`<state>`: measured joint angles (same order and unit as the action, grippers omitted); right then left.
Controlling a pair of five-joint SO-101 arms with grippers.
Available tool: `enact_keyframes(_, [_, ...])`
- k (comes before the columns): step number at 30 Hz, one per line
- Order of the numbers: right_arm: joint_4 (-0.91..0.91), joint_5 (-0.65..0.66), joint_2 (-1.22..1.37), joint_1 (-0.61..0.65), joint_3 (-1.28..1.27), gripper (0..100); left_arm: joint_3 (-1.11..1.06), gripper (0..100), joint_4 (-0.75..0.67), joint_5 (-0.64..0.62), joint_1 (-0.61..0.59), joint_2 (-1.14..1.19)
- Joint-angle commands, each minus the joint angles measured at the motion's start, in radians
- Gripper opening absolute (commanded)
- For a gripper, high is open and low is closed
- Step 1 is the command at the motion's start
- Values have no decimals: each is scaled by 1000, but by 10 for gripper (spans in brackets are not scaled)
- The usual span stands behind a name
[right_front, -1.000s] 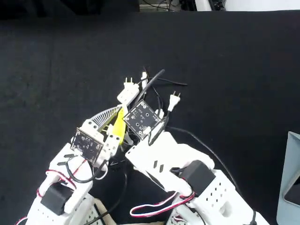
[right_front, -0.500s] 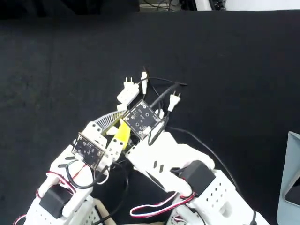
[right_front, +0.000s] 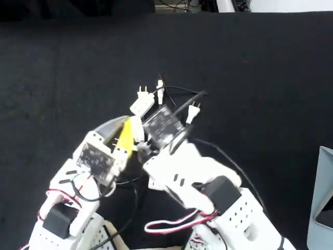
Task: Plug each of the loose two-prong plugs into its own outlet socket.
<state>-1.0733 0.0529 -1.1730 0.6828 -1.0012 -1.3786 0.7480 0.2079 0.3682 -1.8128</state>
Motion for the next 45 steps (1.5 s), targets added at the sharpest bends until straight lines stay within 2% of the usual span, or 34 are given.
enact_keyframes(1, [0, -28, -4, -126, 4, 12, 47, 30, 103, 9, -133, -3])
enact_keyframes(5, [2, -29, -4, -259, 2, 12, 45, 30, 189, 11, -194, 2])
enact_keyframes(10, [41, -29, -4, -390, -36, 13, 47, 30, 207, 11, -200, 12])
enact_keyframes(15, [150, -29, -4, -493, -148, 14, 133, 30, 209, 6, -200, 180])
enact_keyframes(19, [207, -29, -4, -511, -219, 14, 271, 30, 210, 5, -202, 442])
enact_keyframes(26, [203, -78, -4, -511, -242, 14, 438, 31, 210, 9, -193, 839])
enact_keyframes(30, [218, -78, -4, -559, -257, 14, 498, 129, 210, -5, -196, 987])
enact_keyframes(33, [250, -78, -4, -601, -277, 14, 542, 193, 210, -124, -200, 1076])
enact_keyframes(36, [279, -78, -4, -606, -305, 14, 601, 216, 210, -199, -193, 1155])
enact_keyframes(45, [288, -78, -4, -603, -320, 14, 794, 217, 210, -292, -166, 1447])
